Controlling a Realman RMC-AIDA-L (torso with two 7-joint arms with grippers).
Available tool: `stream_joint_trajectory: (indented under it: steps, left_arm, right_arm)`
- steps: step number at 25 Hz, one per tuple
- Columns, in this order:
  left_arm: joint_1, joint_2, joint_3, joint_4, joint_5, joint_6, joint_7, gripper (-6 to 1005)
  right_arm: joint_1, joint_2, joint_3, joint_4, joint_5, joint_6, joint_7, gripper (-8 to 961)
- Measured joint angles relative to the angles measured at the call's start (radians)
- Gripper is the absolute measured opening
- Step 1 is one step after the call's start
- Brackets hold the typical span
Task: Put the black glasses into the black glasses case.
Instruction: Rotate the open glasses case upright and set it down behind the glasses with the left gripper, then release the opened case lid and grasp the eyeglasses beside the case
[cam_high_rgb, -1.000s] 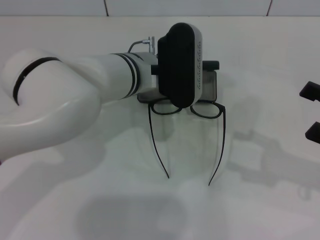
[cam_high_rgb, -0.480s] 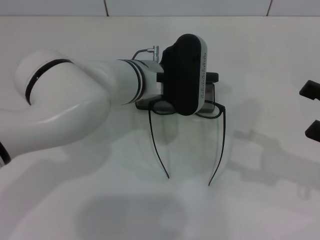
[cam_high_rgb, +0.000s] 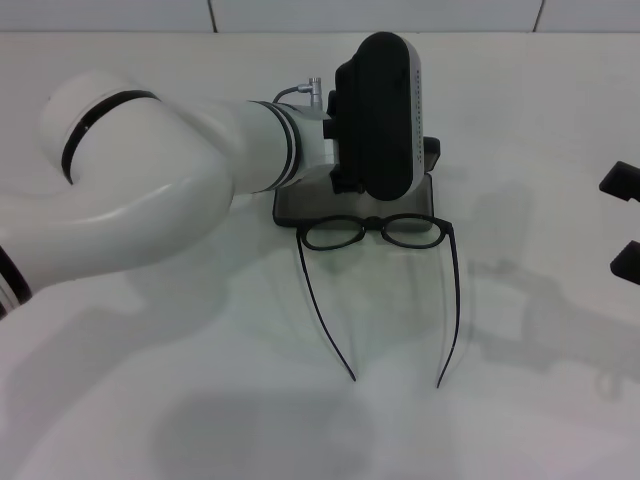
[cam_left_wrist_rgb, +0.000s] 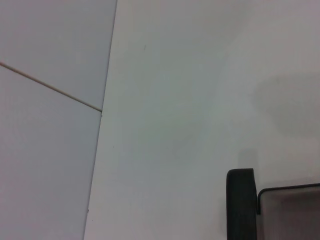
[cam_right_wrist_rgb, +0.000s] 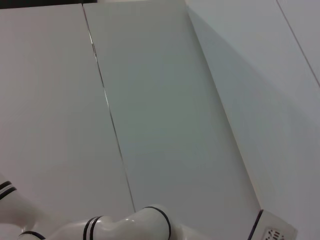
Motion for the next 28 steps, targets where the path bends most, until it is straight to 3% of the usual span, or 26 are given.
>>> stream_joint_trajectory:
  steps: [28]
  left_arm:
    - [0.035, 0.001, 0.012, 0.073, 0.000, 0.046, 0.027, 252]
  right_arm:
    - [-0.010, 0.004, 0.001, 0.000, -0.002, -0.002, -0.007, 854]
